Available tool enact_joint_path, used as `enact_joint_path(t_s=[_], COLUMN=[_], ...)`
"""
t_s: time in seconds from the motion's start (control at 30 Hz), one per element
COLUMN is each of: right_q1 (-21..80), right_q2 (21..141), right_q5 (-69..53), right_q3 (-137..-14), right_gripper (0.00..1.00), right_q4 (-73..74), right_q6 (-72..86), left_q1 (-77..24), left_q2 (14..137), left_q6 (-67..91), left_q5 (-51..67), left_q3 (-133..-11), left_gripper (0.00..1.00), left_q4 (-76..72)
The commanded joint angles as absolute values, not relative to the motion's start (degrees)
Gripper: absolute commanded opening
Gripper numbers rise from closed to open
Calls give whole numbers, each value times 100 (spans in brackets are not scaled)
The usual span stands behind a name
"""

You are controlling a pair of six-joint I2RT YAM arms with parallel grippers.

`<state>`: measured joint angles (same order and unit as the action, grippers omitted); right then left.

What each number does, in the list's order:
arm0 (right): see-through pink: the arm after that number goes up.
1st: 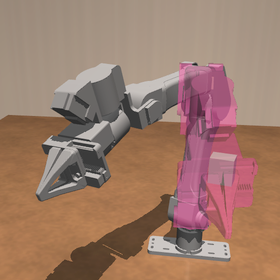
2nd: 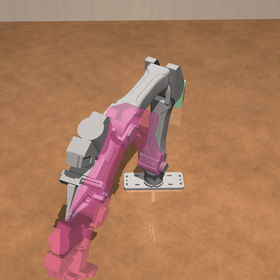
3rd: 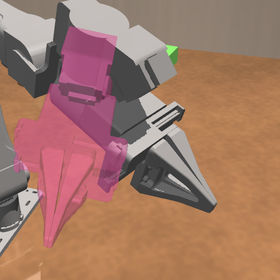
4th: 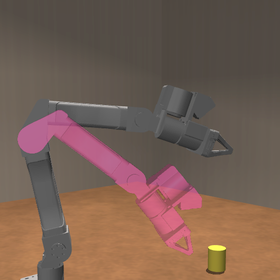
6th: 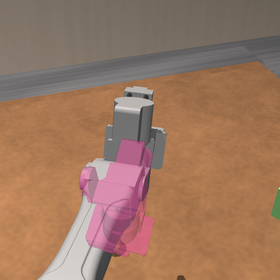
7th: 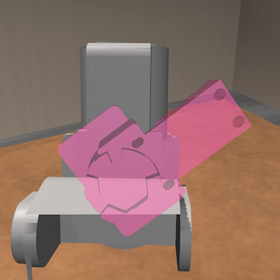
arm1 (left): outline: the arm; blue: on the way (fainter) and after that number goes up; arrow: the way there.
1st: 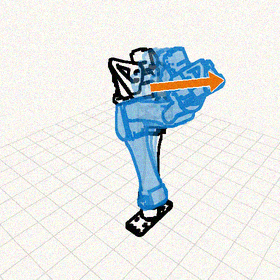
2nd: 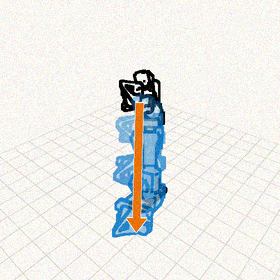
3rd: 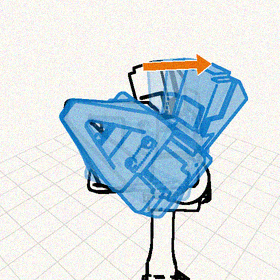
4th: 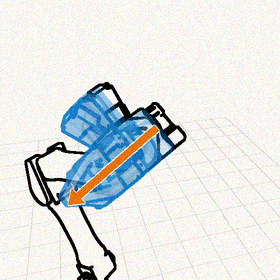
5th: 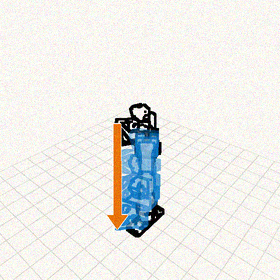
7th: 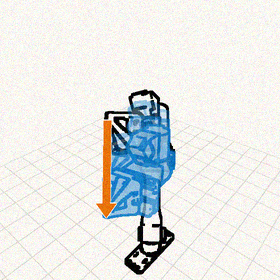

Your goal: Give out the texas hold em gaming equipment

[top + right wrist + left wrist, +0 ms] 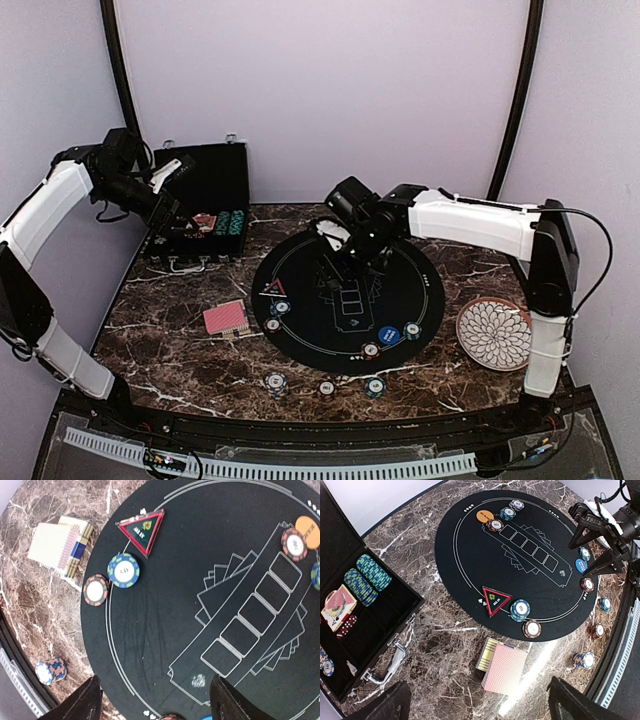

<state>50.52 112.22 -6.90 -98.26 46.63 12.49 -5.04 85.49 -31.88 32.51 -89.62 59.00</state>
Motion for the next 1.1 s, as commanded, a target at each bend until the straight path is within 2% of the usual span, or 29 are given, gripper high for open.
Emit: enact_joint_path(t_s=[0.0, 0.1, 0.2, 0.47, 0.8, 0.93, 1.07], right_q1=[5176, 5401, 5688, 5832, 6120, 6363, 6396], right_q2=[11052, 10953, 11013, 11206, 11158, 11230, 11312], right_q5=[-1251, -1455, -1099, -449, -960, -786, -876], right_q3=[-9523, -9106, -8965, -9164, -9447, -9556, -9558], right_gripper=[72, 69, 69, 72, 73, 72, 71], right_q4=[4087, 3766, 3731, 3625, 4065, 4160, 4062], right_q6=[890, 709, 551, 502, 412, 259, 184], left_q1=[-483, -483, -483, -483, -488, -483, -483], left_q2=[8299, 8230, 8080, 7998, 7952, 7919, 7706], left_q6=[-3098, -3124, -3170, -3180, -3312, -3258, -3210], left_q5=[3303, 3280, 3227, 3427, 3641, 3605, 3388], left_q3=[-9208, -9223, -9075, -9041, -8758, -8642, -8149], left_gripper=[99, 99, 99, 99, 99, 99, 99], left_q4=[6172, 6216, 6032, 5743, 5645, 5731, 5527])
